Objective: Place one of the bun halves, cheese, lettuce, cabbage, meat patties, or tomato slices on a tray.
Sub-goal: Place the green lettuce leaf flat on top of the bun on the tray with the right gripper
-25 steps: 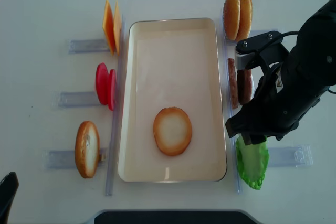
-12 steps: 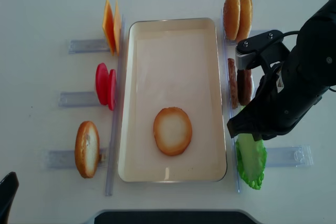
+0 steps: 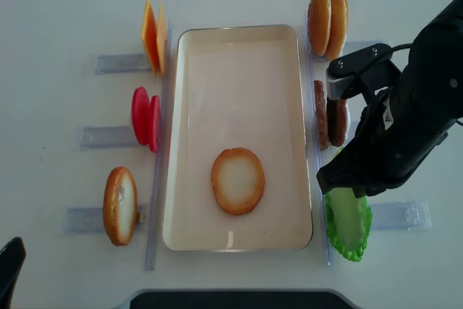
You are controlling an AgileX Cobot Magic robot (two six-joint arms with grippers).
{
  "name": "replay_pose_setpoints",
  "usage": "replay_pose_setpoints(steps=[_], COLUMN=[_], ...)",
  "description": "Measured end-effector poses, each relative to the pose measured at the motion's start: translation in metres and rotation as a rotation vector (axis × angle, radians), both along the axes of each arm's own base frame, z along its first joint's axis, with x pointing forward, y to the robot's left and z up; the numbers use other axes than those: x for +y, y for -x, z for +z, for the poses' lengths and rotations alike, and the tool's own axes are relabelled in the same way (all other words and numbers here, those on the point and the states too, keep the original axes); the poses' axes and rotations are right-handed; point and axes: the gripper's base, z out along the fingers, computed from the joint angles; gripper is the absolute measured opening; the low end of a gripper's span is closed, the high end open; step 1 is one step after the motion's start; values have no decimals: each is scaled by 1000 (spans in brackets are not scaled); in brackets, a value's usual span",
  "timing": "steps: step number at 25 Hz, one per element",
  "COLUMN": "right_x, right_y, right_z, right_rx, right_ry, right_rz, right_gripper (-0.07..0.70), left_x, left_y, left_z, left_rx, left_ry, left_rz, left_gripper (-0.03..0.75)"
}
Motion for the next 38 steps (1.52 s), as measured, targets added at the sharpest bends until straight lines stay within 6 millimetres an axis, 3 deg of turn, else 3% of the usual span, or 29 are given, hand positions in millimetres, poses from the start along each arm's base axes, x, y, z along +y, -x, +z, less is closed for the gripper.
replay_pose_setpoints(steps=[4,14,24,30,38], right_x=[2,14,21,40,54], right_y=[-1,-16,-13,-4,-15], right_z=[10,60,65,73,85], right_rx=[8,-114,-76,-6,-115], right_ry=[-1,-99,-175,-400,-625], right_rz=[3,6,23,123,91], right_gripper=[34,34,33,33,33], left_x=[0,0,0,0,0], left_y=[0,0,0,0,0], left_z=[0,0,0,0,0], left_rx=[0,0,0,0,0], left_ry=[0,0,0,0,0], left_rz=[0,0,0,0,0], left_gripper=[391,391,391,391,391])
